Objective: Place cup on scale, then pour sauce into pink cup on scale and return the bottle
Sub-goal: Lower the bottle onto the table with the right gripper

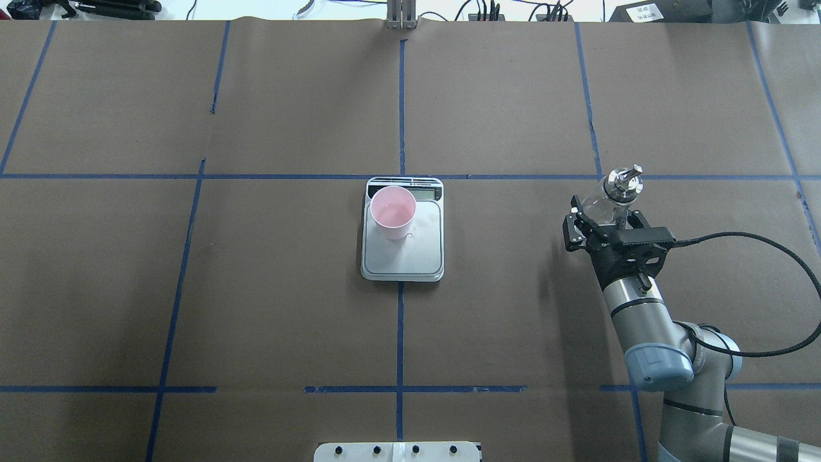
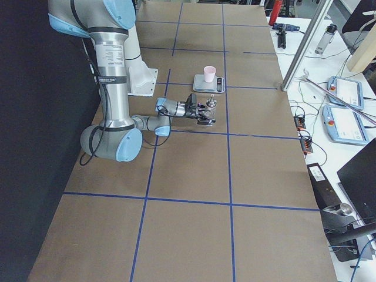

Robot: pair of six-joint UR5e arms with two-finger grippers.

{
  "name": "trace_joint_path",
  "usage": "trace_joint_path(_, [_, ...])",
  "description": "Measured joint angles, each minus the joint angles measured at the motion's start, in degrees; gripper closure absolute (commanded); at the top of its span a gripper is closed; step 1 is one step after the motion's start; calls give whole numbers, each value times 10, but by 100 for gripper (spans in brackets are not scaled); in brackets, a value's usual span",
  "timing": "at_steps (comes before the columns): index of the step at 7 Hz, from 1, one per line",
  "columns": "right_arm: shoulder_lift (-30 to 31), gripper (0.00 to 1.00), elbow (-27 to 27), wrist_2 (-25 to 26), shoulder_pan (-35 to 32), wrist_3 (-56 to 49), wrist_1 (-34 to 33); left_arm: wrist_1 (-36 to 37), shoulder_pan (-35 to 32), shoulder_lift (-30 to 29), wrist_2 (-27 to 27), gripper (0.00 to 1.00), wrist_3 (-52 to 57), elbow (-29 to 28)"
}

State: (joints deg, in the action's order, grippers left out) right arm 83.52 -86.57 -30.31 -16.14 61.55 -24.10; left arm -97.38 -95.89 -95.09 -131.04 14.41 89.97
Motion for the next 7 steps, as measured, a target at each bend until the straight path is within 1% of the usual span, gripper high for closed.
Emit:
trace_joint_path(4, [5,100,6,-2,0,3,-3,0,0,1,0,0,0,0])
trace_joint_path(7, [2,100,25,-1,1,2,-3,0,0,1,0,0,0,0])
